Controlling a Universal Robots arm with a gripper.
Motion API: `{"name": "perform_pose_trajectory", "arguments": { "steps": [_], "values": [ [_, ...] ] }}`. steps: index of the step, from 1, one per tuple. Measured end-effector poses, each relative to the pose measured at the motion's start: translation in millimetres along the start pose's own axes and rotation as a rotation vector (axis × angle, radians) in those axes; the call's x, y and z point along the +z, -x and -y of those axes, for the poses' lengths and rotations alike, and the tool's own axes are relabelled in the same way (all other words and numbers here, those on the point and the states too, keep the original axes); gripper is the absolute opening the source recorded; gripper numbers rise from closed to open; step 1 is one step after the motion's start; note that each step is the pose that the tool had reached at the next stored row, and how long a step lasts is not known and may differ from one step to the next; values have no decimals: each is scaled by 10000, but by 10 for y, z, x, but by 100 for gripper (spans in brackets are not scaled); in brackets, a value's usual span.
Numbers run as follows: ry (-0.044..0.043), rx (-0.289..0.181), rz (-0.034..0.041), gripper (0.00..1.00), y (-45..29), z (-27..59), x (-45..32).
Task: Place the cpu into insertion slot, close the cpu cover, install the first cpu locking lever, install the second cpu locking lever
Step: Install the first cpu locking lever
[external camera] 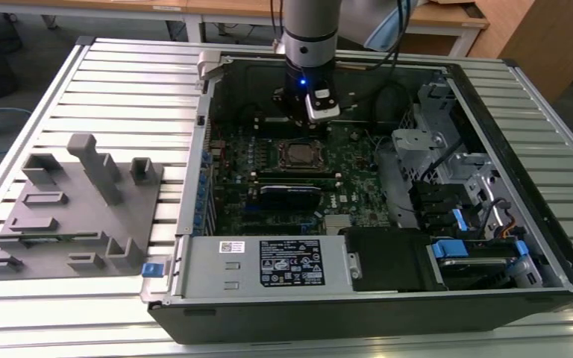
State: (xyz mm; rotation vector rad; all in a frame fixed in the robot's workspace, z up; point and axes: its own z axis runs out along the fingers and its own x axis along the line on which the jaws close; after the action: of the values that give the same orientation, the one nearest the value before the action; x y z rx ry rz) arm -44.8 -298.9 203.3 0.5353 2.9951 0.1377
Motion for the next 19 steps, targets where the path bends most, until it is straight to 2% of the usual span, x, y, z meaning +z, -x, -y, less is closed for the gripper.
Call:
{"name": "perform_pose_trajectory", "arguments": {
  "steps": [5, 10, 19],
  "values": [
    [24, -5, 64, 11, -4, 2, 16],
    [2, -8, 75, 11, -5, 5, 29],
    [-96, -19, 111, 11, -6, 10, 47]
  ]
}}
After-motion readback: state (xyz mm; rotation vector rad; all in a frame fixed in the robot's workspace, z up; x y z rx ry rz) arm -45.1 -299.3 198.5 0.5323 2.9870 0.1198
